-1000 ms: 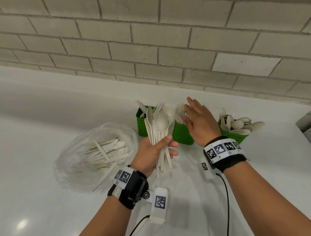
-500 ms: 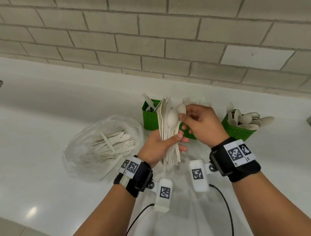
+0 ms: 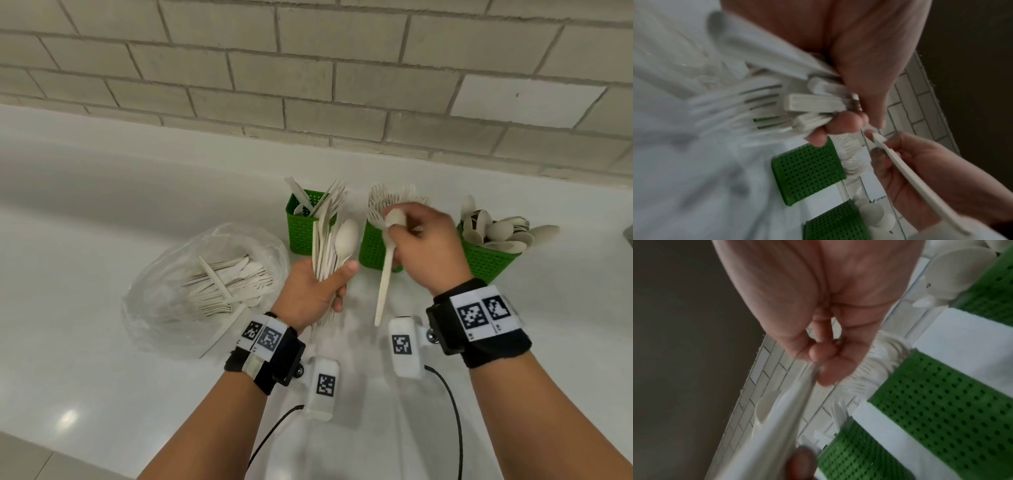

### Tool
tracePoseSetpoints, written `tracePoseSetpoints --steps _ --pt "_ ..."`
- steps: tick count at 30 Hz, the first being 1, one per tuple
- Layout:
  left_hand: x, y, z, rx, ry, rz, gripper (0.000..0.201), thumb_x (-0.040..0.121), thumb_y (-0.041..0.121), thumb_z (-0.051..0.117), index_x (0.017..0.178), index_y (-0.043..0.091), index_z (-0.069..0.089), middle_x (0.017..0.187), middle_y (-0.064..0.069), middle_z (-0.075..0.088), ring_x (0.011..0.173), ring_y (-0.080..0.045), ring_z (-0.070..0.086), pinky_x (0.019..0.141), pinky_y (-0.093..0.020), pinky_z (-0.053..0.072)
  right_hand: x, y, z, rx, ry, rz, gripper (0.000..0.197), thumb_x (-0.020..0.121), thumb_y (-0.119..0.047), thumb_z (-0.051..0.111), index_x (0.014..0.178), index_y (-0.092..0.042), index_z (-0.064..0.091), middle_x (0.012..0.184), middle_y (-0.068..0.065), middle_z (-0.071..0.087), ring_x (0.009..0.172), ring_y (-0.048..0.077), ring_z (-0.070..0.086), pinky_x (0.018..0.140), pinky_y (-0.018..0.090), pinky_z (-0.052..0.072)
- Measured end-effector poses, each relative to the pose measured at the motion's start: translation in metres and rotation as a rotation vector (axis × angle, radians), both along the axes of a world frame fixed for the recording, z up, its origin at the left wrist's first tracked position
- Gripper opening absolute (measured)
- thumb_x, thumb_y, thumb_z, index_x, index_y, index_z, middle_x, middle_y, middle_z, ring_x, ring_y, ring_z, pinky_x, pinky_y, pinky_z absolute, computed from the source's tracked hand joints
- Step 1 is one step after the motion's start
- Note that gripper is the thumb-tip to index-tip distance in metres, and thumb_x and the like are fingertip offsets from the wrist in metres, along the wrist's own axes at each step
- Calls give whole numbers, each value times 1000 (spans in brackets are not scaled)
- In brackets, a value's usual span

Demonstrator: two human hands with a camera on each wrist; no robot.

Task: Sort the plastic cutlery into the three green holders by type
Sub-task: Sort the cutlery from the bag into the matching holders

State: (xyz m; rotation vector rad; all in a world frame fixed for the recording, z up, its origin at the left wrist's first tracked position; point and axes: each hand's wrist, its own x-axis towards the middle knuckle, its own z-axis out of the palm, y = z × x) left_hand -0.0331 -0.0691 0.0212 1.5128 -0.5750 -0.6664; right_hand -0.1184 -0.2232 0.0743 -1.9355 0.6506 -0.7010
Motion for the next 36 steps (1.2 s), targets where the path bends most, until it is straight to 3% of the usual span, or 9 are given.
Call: tracePoseSetpoints --steps 2,5,8,13,15,19,25,30,36 --pt "-3 -3 -1 24 -72 -15 31 90 25 67 65 10 56 50 -1 54 40 -19 49 45 -29 44 4 7 -7 17 89 82 23 87 -6 55 99 -19 69 77 4 65 62 22 63 61 45 60" --pt "-1 -6 -4 78 -215 -6 28 90 26 67 66 17 57 47 5 54 39 -12 49 42 -24 40 6 15 -10 89 102 121 21 94 -10 51 103 -19 68 67 -5 61 59 11 59 68 45 60" --pt "5 -7 -10 113 -353 17 23 90 26 67 69 28 57 51 13 58 46 2 52 48 -20 40 4 22 -12 269 68 236 21 97 -19 55 110 -10 67 73 5 61 57 10 62 67 41 61" --pt "8 -9 -13 263 -605 -7 29 76 29 80 88 15 58 71 9 59 64 -8 57 61 -22 46 8 24 -23 329 -28 194 25 86 -13 70 110 -15 64 82 10 53 56 11 64 56 29 58" --pt "8 -7 -12 265 -568 -60 37 69 24 86 88 20 55 68 10 55 59 -4 52 59 -17 44 7 21 -25 382 -33 212 22 85 -11 71 103 -22 64 83 11 56 58 12 63 59 28 58" --pt "8 0 -11 240 -485 -163 53 62 14 89 93 33 51 70 11 54 60 1 53 59 -11 42 4 14 -33 484 22 257 29 88 -7 67 115 0 62 87 17 61 58 14 62 57 25 57" --pt "3 1 -2 160 -337 -250 54 65 4 87 96 33 53 77 14 60 69 6 58 62 -10 44 -3 9 -39 368 69 149 14 89 0 58 97 11 63 80 31 60 51 16 62 57 34 60" --pt "5 3 -4 18 -41 -312 34 67 -7 83 84 8 58 66 2 58 57 -15 55 51 -29 48 -17 -1 -28 499 -46 117 12 91 2 58 101 5 63 79 17 57 52 14 60 55 27 58" --pt "0 -5 -3 -140 113 -246 25 80 10 73 101 -2 64 65 -7 58 46 -17 47 45 -27 45 -33 -8 -23 448 -109 47 15 92 2 57 85 -8 67 76 14 61 49 13 60 48 26 54"
